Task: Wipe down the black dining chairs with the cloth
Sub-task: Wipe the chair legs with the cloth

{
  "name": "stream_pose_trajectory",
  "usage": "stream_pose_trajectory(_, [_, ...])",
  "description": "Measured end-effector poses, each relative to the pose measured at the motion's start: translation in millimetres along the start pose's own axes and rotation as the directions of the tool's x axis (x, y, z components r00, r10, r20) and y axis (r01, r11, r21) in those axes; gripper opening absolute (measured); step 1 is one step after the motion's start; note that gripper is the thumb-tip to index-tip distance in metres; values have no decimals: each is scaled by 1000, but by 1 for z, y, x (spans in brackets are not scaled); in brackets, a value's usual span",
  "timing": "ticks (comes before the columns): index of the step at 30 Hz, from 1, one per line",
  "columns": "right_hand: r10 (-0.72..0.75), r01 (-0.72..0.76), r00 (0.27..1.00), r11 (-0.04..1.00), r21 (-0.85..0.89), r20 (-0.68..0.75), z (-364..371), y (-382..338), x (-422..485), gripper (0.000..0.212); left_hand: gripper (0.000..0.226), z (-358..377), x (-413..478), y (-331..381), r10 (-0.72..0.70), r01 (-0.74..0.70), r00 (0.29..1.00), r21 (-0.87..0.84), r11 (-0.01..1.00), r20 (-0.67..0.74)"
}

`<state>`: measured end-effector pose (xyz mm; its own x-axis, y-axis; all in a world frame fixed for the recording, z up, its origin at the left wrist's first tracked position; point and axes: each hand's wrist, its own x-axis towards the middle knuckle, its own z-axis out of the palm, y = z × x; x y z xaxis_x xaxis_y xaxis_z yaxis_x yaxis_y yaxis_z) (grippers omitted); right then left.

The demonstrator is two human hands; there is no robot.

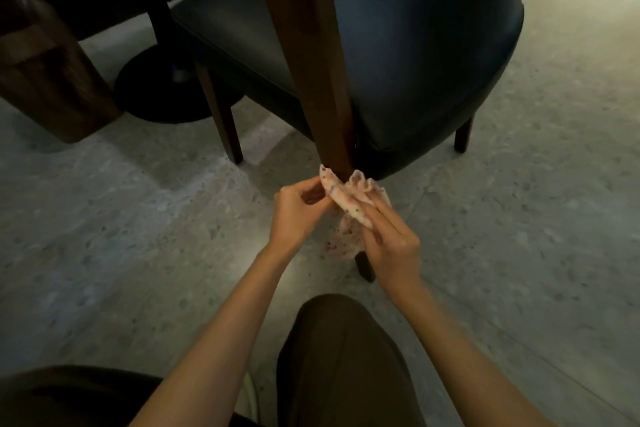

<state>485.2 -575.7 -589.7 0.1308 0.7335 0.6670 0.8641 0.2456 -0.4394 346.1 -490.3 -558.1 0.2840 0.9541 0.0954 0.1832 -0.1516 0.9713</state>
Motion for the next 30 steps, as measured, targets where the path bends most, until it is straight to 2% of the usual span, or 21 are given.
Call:
stream_pose_trajectory(4, [216,-224,972,970,92,93,5,3,-10,50,29,-4,6,-6,-11,3,974,37,999,228])
stream_pose_trajectory(7, [289,-297,955,940,165,71,12,-2,-2,45,33,-6,8,-7,-29,37,927,-14,999,373])
stream_pose_trajectory(11, [343,-338,939,924,181,1,18,0,3,36,22,4,8,-16,18,-10,970,-38,999,242])
stream_pose_trajectory(13, [346,-337,938,919,203,-12,20,4,2,35,24,9,7,-24,44,-37,979,-41,998,198])
stream_pose_trajectory(16, [347,-338,938,911,238,3,22,11,-9,39,25,15,6,-40,42,-34,978,-40,999,205])
stream_pose_trajectory(20, [386,-393,919,887,243,78,29,29,-42,40,19,27,-2,-67,-24,35,949,-30,999,314])
stream_pose_trajectory(23, [479,-504,863,838,210,162,37,44,-72,39,20,42,-12,-94,-106,120,910,-8,993,401])
stream_pose_trajectory(26, [570,-615,783,770,171,249,44,58,-99,40,13,60,-22,-124,-176,182,887,28,983,428])
stream_pose_trajectory(30, [637,-693,691,718,61,342,50,75,-128,39,12,83,-36,-159,-246,218,857,114,969,452])
